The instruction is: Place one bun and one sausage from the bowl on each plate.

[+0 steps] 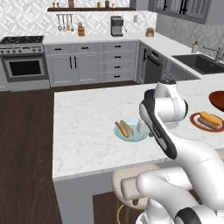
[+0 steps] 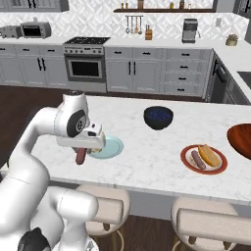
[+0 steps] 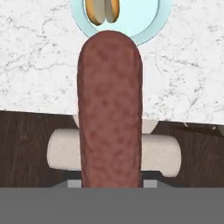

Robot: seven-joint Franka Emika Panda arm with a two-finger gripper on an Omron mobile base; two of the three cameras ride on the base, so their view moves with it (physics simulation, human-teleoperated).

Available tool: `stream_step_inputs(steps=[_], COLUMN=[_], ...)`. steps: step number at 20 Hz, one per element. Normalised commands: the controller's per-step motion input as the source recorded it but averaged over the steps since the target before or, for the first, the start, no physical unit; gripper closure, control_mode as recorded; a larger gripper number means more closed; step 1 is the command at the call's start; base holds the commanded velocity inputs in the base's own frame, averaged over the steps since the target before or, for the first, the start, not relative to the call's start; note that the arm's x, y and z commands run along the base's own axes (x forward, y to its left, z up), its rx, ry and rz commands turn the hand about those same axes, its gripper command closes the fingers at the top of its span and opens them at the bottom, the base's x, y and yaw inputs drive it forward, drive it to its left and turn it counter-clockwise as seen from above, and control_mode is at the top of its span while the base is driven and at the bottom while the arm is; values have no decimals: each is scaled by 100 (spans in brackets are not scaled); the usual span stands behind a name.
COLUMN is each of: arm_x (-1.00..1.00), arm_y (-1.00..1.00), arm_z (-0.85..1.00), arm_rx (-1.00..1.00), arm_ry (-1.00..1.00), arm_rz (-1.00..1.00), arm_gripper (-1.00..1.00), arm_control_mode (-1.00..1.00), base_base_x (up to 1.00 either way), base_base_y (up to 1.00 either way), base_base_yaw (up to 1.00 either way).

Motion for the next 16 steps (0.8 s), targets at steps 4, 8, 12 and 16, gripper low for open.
stream_step_inputs(steps=[4, 8, 12, 16], arm_x=[86, 100, 100, 100], arm_y=[13, -30, -18, -1], arm_z=[19, 5, -26, -50], arm_rx=[-4, 2, 6, 2], arm_ry=[-5, 0, 1, 0], arm_rz=[0, -8, -1, 3], arm_gripper=[100, 100, 100, 100], arm_control_mode=[-100, -100, -100, -100], base_base_x=[0, 0, 0, 0], base_base_y=[0, 0, 0, 0], base_base_yaw=[0, 0, 0, 0])
